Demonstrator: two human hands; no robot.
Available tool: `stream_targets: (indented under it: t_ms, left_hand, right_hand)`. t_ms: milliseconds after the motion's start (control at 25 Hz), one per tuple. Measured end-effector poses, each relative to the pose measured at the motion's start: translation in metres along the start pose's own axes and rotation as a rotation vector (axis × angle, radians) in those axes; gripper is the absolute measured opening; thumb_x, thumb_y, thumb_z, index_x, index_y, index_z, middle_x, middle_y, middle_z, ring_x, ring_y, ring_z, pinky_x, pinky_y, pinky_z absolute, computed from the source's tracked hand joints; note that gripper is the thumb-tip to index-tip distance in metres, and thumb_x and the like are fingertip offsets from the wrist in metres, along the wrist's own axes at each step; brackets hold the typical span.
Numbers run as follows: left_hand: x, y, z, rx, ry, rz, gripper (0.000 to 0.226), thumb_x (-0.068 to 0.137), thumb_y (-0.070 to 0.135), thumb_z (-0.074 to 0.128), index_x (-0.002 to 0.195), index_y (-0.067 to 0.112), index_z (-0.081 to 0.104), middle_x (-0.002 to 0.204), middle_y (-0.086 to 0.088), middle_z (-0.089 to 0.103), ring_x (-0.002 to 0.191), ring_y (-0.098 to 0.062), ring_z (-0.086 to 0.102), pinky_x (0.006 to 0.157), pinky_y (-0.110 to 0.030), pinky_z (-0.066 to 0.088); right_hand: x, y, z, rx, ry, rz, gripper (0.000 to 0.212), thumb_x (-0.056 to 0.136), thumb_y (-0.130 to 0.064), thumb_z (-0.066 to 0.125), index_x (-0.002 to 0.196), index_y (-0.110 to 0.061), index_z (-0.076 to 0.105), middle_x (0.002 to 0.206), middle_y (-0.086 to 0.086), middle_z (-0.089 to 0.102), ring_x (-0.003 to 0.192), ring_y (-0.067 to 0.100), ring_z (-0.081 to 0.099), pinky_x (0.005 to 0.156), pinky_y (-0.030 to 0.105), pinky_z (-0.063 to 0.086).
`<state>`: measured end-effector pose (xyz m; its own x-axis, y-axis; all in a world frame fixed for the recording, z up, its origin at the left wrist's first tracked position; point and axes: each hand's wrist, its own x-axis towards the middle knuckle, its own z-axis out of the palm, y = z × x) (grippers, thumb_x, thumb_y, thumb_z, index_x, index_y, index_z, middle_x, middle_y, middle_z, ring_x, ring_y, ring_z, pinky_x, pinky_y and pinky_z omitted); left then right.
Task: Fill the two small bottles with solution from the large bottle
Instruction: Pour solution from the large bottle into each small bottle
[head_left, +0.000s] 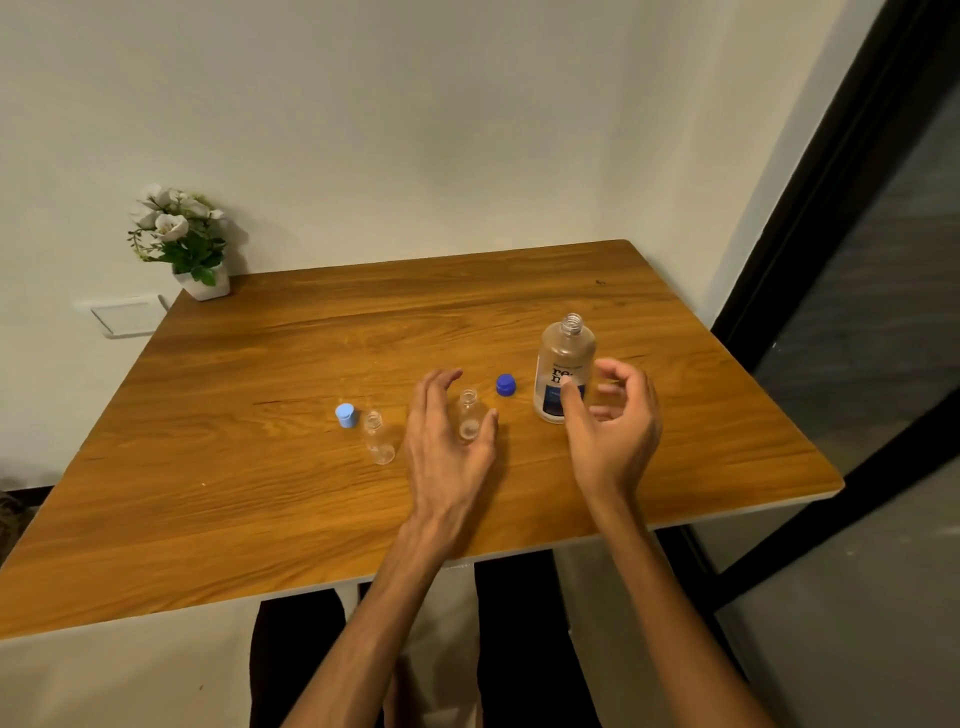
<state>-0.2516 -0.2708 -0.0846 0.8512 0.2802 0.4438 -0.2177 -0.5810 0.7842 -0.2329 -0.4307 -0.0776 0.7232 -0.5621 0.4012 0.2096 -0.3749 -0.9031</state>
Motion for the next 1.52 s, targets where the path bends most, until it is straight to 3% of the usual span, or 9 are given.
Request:
stream_targets:
  t_ms: [120, 200, 320, 480, 760, 880, 1080, 1320, 1520]
  left_hand:
    - [0.004, -0.006, 0.014, 0.027, -0.038, -0.125, 0.071, 0.085, 0.031, 0.083, 0.147, 0.014, 0.052, 0.145, -0.006, 0.06, 0.131, -0.022, 0.058, 0.108, -0.043, 0.051]
    - [0.005, -0.011, 0.019, 0.022, -0.037, -0.151, 0.062, 0.086, 0.029, 0.083, 0.141, 0.015, 0.06, 0.131, -0.006, 0.07, 0.118, -0.022, 0.066, 0.101, -0.043, 0.056]
    - [0.005, -0.016, 0.02, -0.048, -0.006, -0.156, 0.039, 0.086, 0.027, 0.082, 0.122, 0.017, 0.072, 0.105, 0.0, 0.079, 0.095, -0.016, 0.073, 0.088, -0.043, 0.061]
    - [0.005, -0.006, 0.011, -0.191, 0.074, -0.209, 0.041, 0.082, 0.028, 0.089, 0.12, 0.02, 0.075, 0.1, 0.005, 0.081, 0.094, -0.009, 0.075, 0.088, -0.034, 0.062]
    - [0.001, 0.018, -0.014, -0.423, 0.143, -0.167, 0.042, 0.069, 0.023, 0.097, 0.097, 0.034, 0.068, 0.095, 0.004, 0.079, 0.087, -0.015, 0.076, 0.076, -0.022, 0.053]
    - [-0.001, 0.026, -0.023, -0.424, 0.166, -0.096, 0.036, 0.071, 0.021, 0.097, 0.098, 0.028, 0.074, 0.096, 0.005, 0.076, 0.085, -0.013, 0.07, 0.073, -0.022, 0.051]
    - [0.0, 0.026, -0.031, -0.429, 0.173, 0.005, 0.035, 0.071, 0.017, 0.096, 0.101, 0.014, 0.079, 0.096, 0.0, 0.071, 0.085, -0.015, 0.067, 0.075, -0.036, 0.056]
    - [0.0, 0.031, -0.039, -0.479, 0.196, 0.019, 0.037, 0.071, 0.014, 0.096, 0.103, 0.015, 0.077, 0.098, 0.002, 0.071, 0.084, -0.003, 0.065, 0.074, -0.025, 0.054]
    - [-0.002, 0.033, -0.04, -0.515, 0.211, 0.019, 0.037, 0.071, 0.013, 0.096, 0.103, 0.016, 0.076, 0.097, -0.001, 0.071, 0.082, -0.007, 0.066, 0.072, -0.032, 0.056]
  right_hand:
    - [0.024, 0.014, 0.009, -0.131, -0.15, 0.076, 0.085, 0.071, -0.044, 0.093, 0.144, -0.025, 0.053, 0.139, -0.003, 0.063, 0.12, 0.012, 0.06, 0.092, 0.031, 0.056]
    - [0.032, 0.018, 0.019, -0.115, -0.284, 0.102, 0.094, 0.07, -0.047, 0.093, 0.149, -0.028, 0.046, 0.147, -0.004, 0.06, 0.127, 0.012, 0.057, 0.102, 0.036, 0.054]
    - [0.033, 0.019, 0.027, -0.057, -0.319, 0.048, 0.083, 0.073, -0.039, 0.093, 0.145, -0.026, 0.053, 0.14, -0.006, 0.065, 0.118, 0.009, 0.06, 0.1, 0.039, 0.059]
    - [0.037, 0.012, 0.018, -0.074, -0.372, -0.19, 0.084, 0.073, -0.032, 0.095, 0.147, -0.023, 0.057, 0.141, -0.008, 0.064, 0.124, 0.006, 0.058, 0.098, 0.024, 0.053]
    - [0.049, -0.025, -0.014, -0.326, -0.5, -0.644, 0.083, 0.076, -0.035, 0.086, 0.151, -0.017, 0.055, 0.14, 0.005, 0.068, 0.129, 0.02, 0.061, 0.108, 0.034, 0.04]
    - [0.056, -0.039, -0.023, -0.397, -0.548, -0.752, 0.082, 0.076, -0.038, 0.08, 0.151, -0.019, 0.055, 0.142, 0.004, 0.067, 0.131, 0.021, 0.06, 0.11, 0.038, 0.041]
    - [0.065, -0.055, -0.025, -0.457, -0.532, -0.88, 0.078, 0.076, -0.033, 0.08, 0.15, -0.02, 0.058, 0.141, 0.004, 0.067, 0.131, 0.023, 0.06, 0.109, 0.039, 0.04]
    - [0.066, -0.07, -0.019, -0.487, -0.511, -0.988, 0.078, 0.074, -0.024, 0.082, 0.149, -0.019, 0.059, 0.141, 0.006, 0.066, 0.131, 0.025, 0.059, 0.108, 0.038, 0.038]
    - [0.069, -0.081, -0.018, -0.5, -0.501, -1.06, 0.075, 0.074, -0.02, 0.081, 0.146, -0.019, 0.062, 0.14, 0.005, 0.066, 0.131, 0.026, 0.059, 0.107, 0.041, 0.04]
